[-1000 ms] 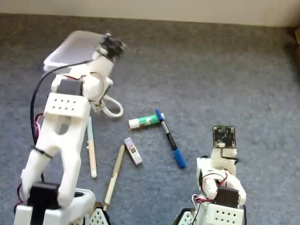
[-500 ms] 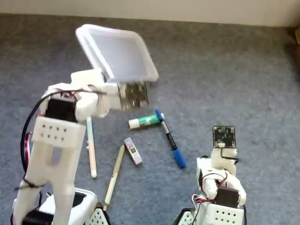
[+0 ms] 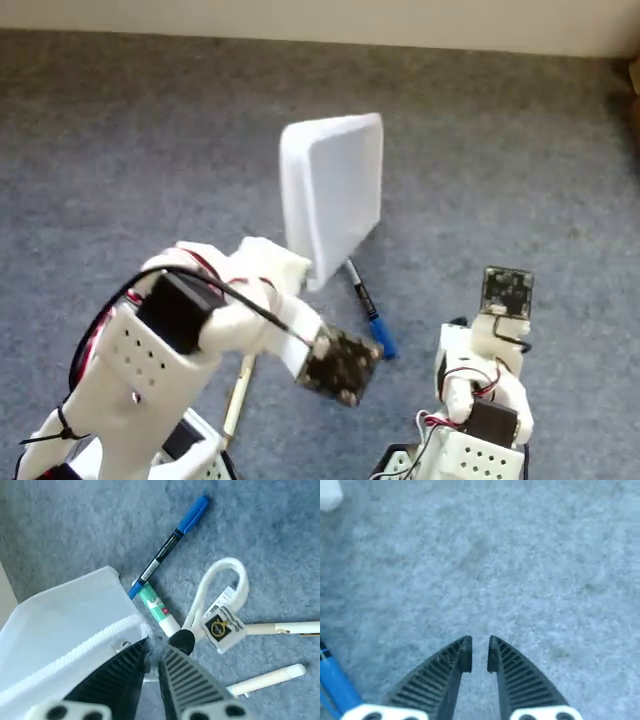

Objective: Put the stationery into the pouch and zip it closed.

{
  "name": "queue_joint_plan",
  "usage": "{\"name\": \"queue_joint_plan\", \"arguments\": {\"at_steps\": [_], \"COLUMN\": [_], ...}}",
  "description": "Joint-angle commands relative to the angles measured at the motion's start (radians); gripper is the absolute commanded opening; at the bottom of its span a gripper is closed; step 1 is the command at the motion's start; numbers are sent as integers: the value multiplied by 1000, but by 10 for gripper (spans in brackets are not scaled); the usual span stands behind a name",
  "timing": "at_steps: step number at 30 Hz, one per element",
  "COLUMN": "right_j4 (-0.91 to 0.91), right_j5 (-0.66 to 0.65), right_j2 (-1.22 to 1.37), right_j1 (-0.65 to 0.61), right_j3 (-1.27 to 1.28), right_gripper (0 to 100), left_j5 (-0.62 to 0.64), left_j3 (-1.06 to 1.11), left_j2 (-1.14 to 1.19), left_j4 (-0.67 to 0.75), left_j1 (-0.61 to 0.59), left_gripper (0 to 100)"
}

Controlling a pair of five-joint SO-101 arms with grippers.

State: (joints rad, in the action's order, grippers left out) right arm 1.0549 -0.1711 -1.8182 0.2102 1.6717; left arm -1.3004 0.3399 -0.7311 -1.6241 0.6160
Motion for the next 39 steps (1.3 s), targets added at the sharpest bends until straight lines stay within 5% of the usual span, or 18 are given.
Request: {"name": "queue_joint_plan", "arguments": {"at_steps": [1, 10, 17, 23, 30, 39], "right_j4": [-122, -240, -173, -143, -147, -140], "right_j5": [55, 57, 54, 52, 52, 51], "right_j2": [-19, -19, -19, -19, -19, -19], "right_j1": [10, -61, -61, -42, 5, 10], "right_j3": [81, 97, 105, 105, 105, 105], "right_gripper": [73, 72, 72, 72, 72, 74], "left_j5": [14, 296, 454, 617, 723, 796], "left_j3": [-61, -93, 194, 228, 171, -35], "left_j2": [-25, -16, -24, -25, -27, -27], "left_j4": [-11, 14, 215, 262, 256, 160], "left_j1": [136, 464, 504, 504, 458, 77], "left_gripper": [4, 6, 82, 147, 171, 235]}}
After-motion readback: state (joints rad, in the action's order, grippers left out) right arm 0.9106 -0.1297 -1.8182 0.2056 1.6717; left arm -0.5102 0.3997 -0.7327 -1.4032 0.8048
